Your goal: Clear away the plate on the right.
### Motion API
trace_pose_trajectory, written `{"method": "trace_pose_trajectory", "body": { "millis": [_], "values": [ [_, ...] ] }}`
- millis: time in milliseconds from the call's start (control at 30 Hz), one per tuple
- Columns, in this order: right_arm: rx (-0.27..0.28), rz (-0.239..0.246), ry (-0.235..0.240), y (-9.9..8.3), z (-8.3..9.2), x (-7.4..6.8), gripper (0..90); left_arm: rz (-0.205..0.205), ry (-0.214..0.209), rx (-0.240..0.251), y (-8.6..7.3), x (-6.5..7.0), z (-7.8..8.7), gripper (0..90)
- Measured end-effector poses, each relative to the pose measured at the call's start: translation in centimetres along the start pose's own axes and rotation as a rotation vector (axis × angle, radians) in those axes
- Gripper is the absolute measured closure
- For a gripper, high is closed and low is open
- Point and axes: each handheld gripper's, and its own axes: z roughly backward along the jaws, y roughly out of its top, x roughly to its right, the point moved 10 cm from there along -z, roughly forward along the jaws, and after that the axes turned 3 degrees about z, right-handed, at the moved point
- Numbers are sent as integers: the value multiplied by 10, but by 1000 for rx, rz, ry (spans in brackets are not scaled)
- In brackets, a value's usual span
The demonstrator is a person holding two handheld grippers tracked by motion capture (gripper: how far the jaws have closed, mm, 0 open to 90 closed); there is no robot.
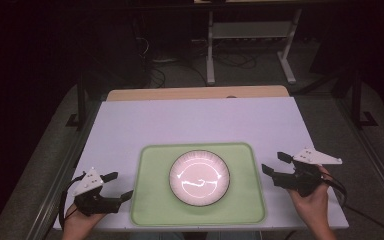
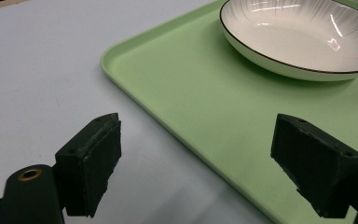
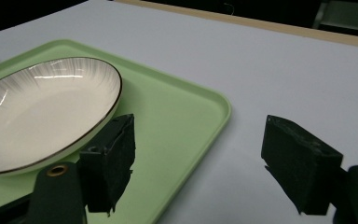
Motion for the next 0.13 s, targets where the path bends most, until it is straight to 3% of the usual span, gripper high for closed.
{"method": "trace_pose_trajectory", "body": {
  "millis": [133],
  "values": [
    [-25,-16,5,-12,-1,0,252,-2,-2,-2,0,1,0,159]
  ]
}}
